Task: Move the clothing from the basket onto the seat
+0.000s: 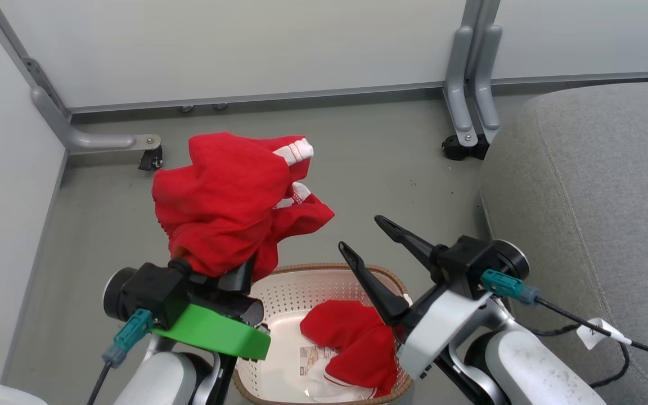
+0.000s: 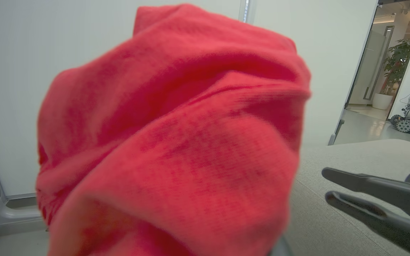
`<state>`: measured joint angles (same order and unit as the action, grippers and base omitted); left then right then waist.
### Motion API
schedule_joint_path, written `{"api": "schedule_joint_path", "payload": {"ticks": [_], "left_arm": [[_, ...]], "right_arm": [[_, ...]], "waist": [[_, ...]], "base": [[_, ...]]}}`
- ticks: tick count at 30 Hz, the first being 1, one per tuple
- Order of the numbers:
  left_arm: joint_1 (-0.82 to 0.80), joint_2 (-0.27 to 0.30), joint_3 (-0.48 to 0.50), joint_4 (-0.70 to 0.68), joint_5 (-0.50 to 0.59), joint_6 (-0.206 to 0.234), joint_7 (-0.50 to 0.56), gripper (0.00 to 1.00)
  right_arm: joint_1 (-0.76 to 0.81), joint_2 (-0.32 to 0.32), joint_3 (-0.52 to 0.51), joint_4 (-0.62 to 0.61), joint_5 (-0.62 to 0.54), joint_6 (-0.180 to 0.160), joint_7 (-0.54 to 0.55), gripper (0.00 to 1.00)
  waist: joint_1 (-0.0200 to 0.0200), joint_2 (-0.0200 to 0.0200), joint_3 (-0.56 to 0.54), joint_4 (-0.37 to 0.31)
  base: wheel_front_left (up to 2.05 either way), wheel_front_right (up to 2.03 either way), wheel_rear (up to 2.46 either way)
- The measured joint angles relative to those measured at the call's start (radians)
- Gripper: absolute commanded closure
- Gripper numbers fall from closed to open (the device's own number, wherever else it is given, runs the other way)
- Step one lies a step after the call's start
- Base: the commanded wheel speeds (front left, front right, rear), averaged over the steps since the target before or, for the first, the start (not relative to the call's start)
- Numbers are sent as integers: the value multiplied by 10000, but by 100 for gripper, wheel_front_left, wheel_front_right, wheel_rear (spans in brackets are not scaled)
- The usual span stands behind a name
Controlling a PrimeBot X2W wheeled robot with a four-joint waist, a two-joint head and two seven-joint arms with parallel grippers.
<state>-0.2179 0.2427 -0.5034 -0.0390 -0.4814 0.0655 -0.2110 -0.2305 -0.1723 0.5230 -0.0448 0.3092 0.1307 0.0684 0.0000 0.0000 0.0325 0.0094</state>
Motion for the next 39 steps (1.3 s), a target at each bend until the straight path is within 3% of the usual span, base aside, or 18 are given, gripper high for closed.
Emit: {"api": "schedule_joint_path", "payload": {"ticks": [8, 15, 25, 35, 36, 37, 38, 39], "left_arm": [[-147, -36, -199, 48, -4, -104, 75, 100], [-236, -82, -376, 59, -13, -176, 92, 100], [-386, -153, -635, 29, -23, -311, 161, 100], [-408, -247, -828, -13, -153, -407, 219, 100], [-413, -247, -832, -12, -161, -416, 219, 100], [-422, -247, -834, -12, -167, -433, 219, 100], [-431, -249, -840, -8, -176, -433, 219, 100], [-431, -251, -844, -4, -182, -433, 219, 100]], "right_arm": [[-1697, -562, 1417, 464, 412, 0, -100, 0], [-2867, -619, 2654, 1239, 869, 0, -188, 0], [-4065, 111, 4050, 3175, 1893, 0, -859, 0], [-4855, 738, 4997, 4884, 2439, 0, -2220, 0], [-4916, 759, 5037, 4974, 2443, 0, -2395, 8], [-4989, 796, 5078, 5074, 2466, 0, -2543, 25], [-5057, 817, 5179, 5156, 2502, 0, -2652, 69], [-5095, 838, 5237, 5183, 2550, 0, -2767, 100]], "waist": [[0, 0, 127, 259], [0, 0, 185, 428], [0, 0, 243, 590], [0, 0, 285, 653], [0, 0, 292, 655], [0, 0, 298, 656], [0, 0, 298, 656], [0, 0, 298, 656]], "base": [[0, 0, 0], [0, 0, 0], [0, 0, 0], [0, 0, 0], [0, 0, 0], [0, 0, 0], [0, 0, 0], [0, 0, 0]]}}
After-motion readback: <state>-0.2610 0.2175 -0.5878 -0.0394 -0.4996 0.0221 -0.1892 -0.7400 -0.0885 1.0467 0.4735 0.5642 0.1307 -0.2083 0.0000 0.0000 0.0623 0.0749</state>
